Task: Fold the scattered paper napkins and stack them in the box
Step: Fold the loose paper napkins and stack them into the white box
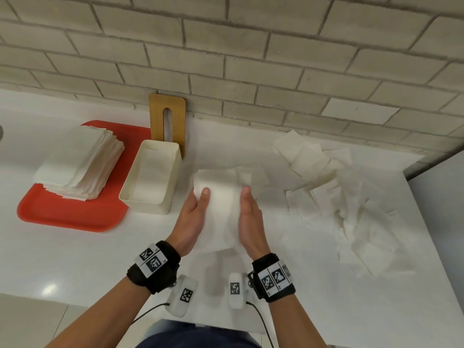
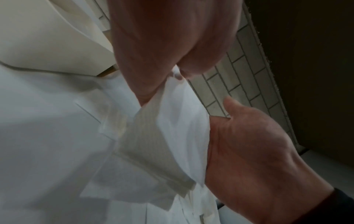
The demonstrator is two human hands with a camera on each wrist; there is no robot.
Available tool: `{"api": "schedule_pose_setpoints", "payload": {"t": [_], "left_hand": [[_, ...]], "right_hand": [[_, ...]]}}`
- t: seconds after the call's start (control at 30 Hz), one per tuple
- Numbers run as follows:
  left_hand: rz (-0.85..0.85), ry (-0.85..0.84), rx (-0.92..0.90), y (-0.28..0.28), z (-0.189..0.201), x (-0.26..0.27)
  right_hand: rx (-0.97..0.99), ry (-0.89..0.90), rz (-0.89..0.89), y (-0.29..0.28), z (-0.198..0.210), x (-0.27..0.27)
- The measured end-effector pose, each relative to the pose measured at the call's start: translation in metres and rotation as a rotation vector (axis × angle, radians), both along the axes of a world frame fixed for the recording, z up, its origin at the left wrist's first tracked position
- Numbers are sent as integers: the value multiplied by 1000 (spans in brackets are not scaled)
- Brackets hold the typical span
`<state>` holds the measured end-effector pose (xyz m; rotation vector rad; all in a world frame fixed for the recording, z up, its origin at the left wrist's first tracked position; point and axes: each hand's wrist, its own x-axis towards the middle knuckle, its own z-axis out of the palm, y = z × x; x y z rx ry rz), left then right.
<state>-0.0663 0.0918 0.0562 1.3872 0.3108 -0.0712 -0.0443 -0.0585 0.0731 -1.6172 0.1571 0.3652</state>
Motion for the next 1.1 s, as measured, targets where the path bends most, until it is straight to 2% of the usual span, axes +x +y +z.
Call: {"api": "schedule_pose_setpoints", "payload": {"t": [0.13, 0.23, 0.3, 0.37, 0.43, 0.5, 0.6, 0.67, 0.73, 0.83, 0.9, 1.0, 1.1], "left_hand": [[17, 14, -28, 9, -2, -12], [61, -6, -57, 31, 1, -20], [76, -18, 41, 54, 0, -26], [26, -42, 203, 77, -3, -34], [-50, -39, 290, 96, -10, -42], [-98, -23, 353, 108, -19, -49], [-123, -106, 440, 115, -34, -57], [-95, -98, 408, 115, -44, -62], [-93, -62, 422, 116, -58, -66], [-151, -36, 559, 118, -84, -67], [-136, -35, 573, 116, -88, -66], [-71, -130, 522, 115, -80, -66], [-137, -177, 511, 121, -77, -71]], "right_hand": [[-116, 10, 258, -1, -15, -11], [-282, -39, 363, -14, -23, -19], [-406, -121, 347, -20, -23, -29], [-539, -215, 241, -24, -24, -39], [-614, -322, 120, -22, -27, -51], [-602, -451, 39, -14, -36, -62], [-524, -607, -40, 2, -41, -77], [-391, -544, -112, 10, -44, -82], [-292, -393, -135, 16, -57, -87], [-340, -253, -110, 22, -91, -94], [-371, -266, -153, 28, -97, -98], [-278, -356, -258, 30, -83, -102], [-257, -337, -242, 31, -83, -101]]}}
